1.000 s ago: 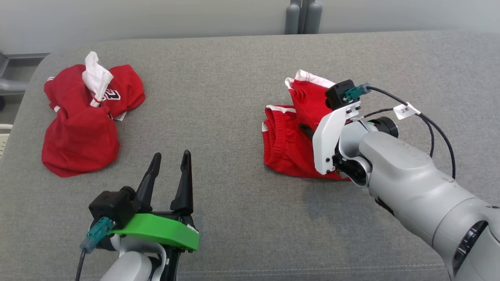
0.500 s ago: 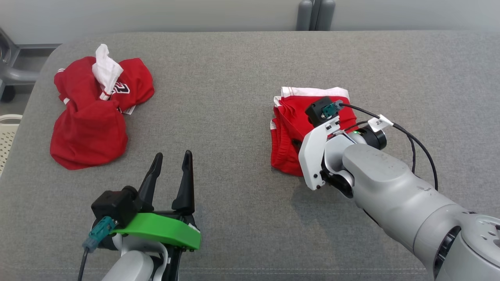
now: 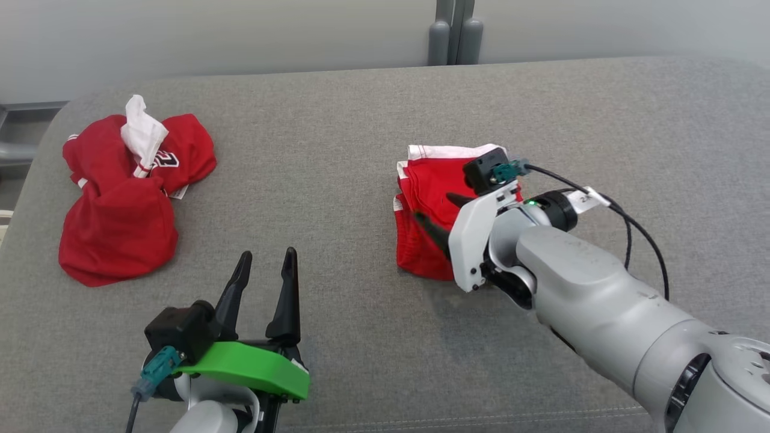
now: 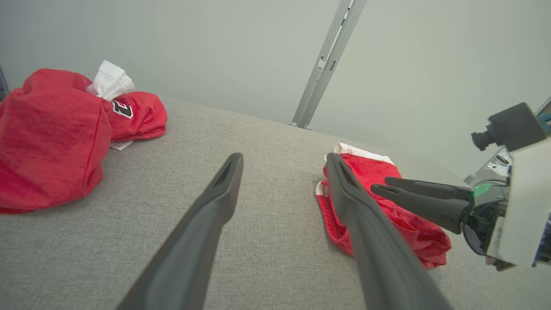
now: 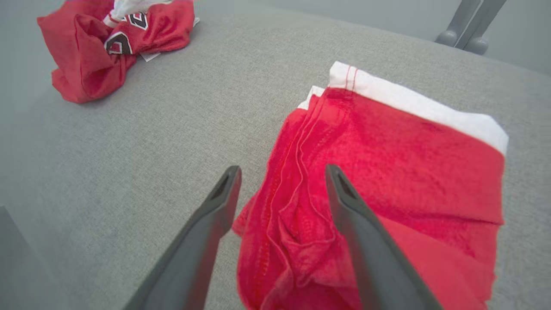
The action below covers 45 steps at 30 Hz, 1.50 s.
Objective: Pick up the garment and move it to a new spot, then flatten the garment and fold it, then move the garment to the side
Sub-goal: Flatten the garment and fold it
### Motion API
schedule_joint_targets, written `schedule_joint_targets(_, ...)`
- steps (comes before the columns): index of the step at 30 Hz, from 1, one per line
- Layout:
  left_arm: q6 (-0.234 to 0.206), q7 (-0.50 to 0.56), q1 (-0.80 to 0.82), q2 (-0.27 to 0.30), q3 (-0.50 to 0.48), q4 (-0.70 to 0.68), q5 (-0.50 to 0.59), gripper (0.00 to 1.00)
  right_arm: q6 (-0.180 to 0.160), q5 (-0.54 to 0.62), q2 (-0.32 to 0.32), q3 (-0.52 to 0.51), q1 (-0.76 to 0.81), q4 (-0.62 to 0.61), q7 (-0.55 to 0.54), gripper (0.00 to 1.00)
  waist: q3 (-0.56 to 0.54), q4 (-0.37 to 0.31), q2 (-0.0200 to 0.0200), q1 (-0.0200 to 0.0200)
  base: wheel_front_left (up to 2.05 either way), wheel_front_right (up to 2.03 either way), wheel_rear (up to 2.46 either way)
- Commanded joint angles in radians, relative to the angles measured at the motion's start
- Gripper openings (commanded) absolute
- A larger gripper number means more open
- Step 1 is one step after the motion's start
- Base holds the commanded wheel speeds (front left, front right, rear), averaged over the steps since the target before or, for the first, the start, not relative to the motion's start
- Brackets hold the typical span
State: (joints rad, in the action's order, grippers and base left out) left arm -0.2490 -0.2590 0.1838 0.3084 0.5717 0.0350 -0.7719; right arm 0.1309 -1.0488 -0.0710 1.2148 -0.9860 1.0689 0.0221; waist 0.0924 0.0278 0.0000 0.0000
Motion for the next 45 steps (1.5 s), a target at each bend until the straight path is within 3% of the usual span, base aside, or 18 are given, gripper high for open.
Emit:
schedule_joint_targets(1, -0.005, 0.000, -0.018, 0.008, 0.002, -0.004, 0.005, 1.00, 0.000, -0.017, -0.023, -0.017, 0.005, -0.009, 0.024, 1.00, -0.016, -0.017, 0.0000, 0.0000, 0.00, 0.00, 0.00)
schedule_joint_targets(12, -0.006, 0.013, -0.049, -0.013, 0.050, -0.009, 0.010, 1.00, 0.000, -0.101, -0.183, -0.175, 0.032, -0.009, 0.177, 1.00, -0.043, -0.043, 0.0000, 0.0000, 0.00, 0.00, 0.00)
schedule_joint_targets(21, -0.009, 0.016, -0.048, -0.011, 0.057, -0.013, 0.007, 1.00, 0.000, -0.119, -0.222, -0.254, 0.102, -0.027, 0.234, 1.00, -0.038, -0.053, 0.0000, 0.0000, 0.00, 0.00, 0.00)
schedule_joint_targets(22, -0.009, 0.017, -0.046, -0.010, 0.058, -0.014, 0.008, 1.00, 0.000, -0.116, -0.219, -0.258, 0.110, -0.031, 0.236, 0.65, -0.035, -0.052, 0.0000, 0.0000, 0.00, 0.00, 0.00)
schedule_joint_targets(24, -0.010, 0.018, -0.041, -0.009, 0.057, -0.016, 0.008, 1.00, 0.000, -0.106, -0.209, -0.263, 0.133, -0.041, 0.239, 0.15, -0.028, -0.046, 0.0000, 0.0000, 0.00, 0.00, 0.00)
schedule_joint_targets(25, -0.011, 0.018, -0.038, -0.008, 0.057, -0.016, 0.009, 1.00, 0.000, -0.100, -0.205, -0.263, 0.143, -0.043, 0.240, 0.00, -0.024, -0.041, 0.0000, 0.0000, 0.00, 0.00, 0.00)
schedule_joint_targets(45, -0.001, 0.015, 0.008, -0.013, 0.051, -0.008, 0.017, 1.00, 0.000, 0.040, -0.074, -0.291, 0.211, 0.038, 0.244, 0.00, 0.047, 0.106, 0.0000, 0.0000, 0.00, 0.00, 0.00)
